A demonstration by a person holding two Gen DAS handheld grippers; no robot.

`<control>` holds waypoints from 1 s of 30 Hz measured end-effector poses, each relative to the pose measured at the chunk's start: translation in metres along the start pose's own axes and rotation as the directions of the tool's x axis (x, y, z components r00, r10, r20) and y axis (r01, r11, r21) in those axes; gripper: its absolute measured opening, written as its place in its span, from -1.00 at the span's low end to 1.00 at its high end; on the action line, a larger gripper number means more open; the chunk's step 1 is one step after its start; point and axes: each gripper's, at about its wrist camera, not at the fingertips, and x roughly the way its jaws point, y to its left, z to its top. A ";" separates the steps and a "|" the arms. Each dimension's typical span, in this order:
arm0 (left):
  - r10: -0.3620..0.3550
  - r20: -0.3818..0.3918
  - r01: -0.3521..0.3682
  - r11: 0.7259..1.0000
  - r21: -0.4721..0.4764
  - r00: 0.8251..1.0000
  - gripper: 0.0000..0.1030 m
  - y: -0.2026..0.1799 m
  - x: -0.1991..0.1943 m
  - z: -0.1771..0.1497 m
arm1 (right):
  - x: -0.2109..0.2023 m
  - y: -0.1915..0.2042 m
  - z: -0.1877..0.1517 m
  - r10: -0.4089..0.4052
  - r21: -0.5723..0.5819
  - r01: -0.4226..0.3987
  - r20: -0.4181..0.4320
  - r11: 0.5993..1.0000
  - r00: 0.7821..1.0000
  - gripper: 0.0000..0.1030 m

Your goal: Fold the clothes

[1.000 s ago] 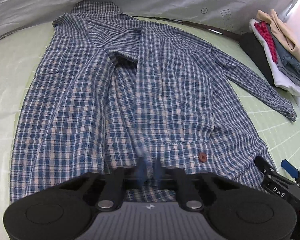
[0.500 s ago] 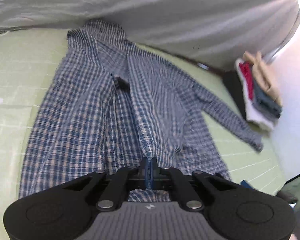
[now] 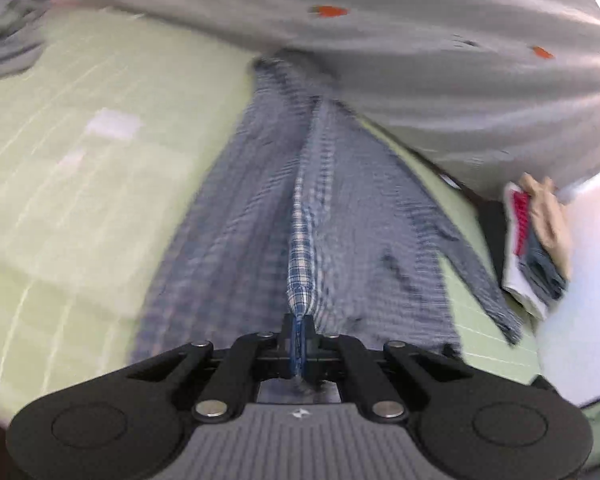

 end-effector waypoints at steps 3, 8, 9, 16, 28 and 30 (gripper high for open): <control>0.056 -0.014 -0.057 0.998 -0.037 0.998 -0.98 0.017 0.002 -0.005 | 0.000 -0.001 0.000 0.002 -0.001 -0.002 0.000 1.000 1.000 1.00; 0.125 -0.073 -0.130 0.989 -0.067 0.989 -0.97 0.033 0.016 -0.016 | 0.001 -0.002 0.001 0.005 -0.005 -0.005 0.000 1.000 1.000 1.00; 0.134 -0.089 -0.140 0.988 -0.069 0.987 -0.96 0.035 0.019 -0.018 | 0.001 -0.002 0.001 0.005 -0.005 -0.005 0.000 1.000 1.000 1.00; 0.178 -0.141 -0.181 0.983 -0.014 0.974 -0.91 0.030 0.031 -0.015 | 0.001 -0.002 0.001 0.006 -0.005 -0.006 0.000 1.000 1.000 1.00; 0.261 -0.013 -0.260 0.962 0.083 0.965 -0.12 0.011 0.030 0.057 | 0.001 -0.002 0.001 0.006 -0.002 -0.006 -0.007 1.000 1.000 1.00; 0.260 -0.007 -0.258 0.961 0.101 0.966 -0.01 0.005 0.037 0.066 | 0.002 -0.003 0.004 0.014 -0.005 -0.014 -0.021 1.000 1.000 1.00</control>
